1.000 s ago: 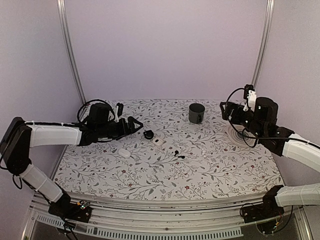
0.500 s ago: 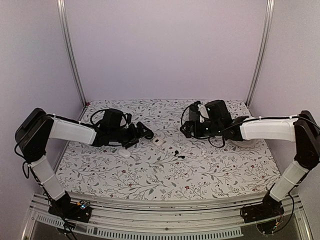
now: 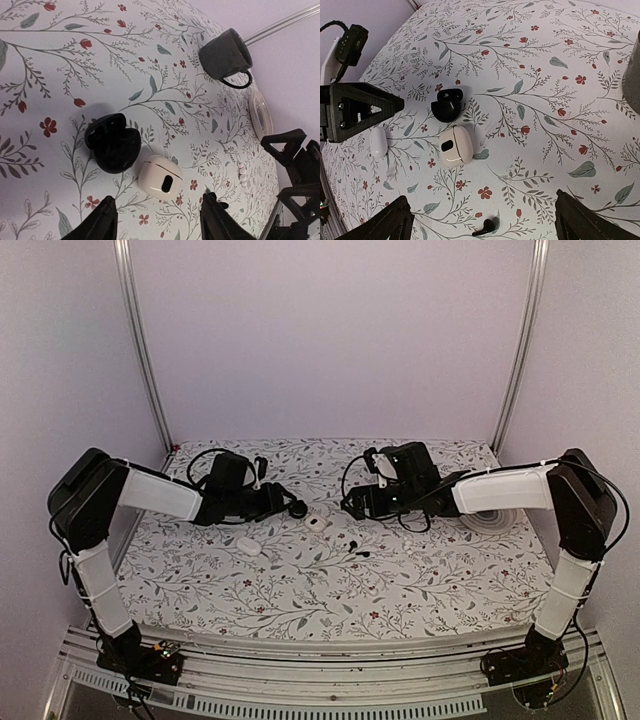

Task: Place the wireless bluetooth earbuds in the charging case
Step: Pick up the charging case from the center of the board, then adjust the right earbud at the center of the board.

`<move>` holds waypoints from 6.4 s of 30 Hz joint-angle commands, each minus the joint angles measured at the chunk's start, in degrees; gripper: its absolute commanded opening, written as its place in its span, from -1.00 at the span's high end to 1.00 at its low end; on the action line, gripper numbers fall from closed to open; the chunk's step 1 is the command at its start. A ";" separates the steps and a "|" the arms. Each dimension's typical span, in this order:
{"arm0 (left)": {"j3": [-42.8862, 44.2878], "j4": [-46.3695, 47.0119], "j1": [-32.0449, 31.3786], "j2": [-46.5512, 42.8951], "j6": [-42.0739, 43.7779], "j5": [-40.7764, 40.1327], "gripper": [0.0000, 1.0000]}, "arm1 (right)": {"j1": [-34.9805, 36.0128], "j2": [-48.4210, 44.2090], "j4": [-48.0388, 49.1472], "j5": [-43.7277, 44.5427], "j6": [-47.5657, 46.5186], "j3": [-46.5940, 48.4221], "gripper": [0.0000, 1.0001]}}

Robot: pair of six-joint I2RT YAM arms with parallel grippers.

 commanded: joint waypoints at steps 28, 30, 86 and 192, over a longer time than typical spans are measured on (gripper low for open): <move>5.49 11.60 1.31 17.69 6.93 6.55 -0.13 | 0.40 -1.91 1.99 -0.02 3.73 -2.47 -0.99; 5.63 12.03 1.21 17.94 6.40 6.76 -0.12 | 0.40 -1.88 2.09 0.04 3.64 -2.37 -0.99; -11.79 26.39 -9.40 -14.82 50.70 8.77 1.00 | 0.66 -16.25 -0.66 -18.64 7.21 -1.26 -0.98; -29.36 32.20 -13.06 -34.03 41.62 -0.90 1.00 | 12.11 3.35 -29.45 18.60 24.95 0.38 0.09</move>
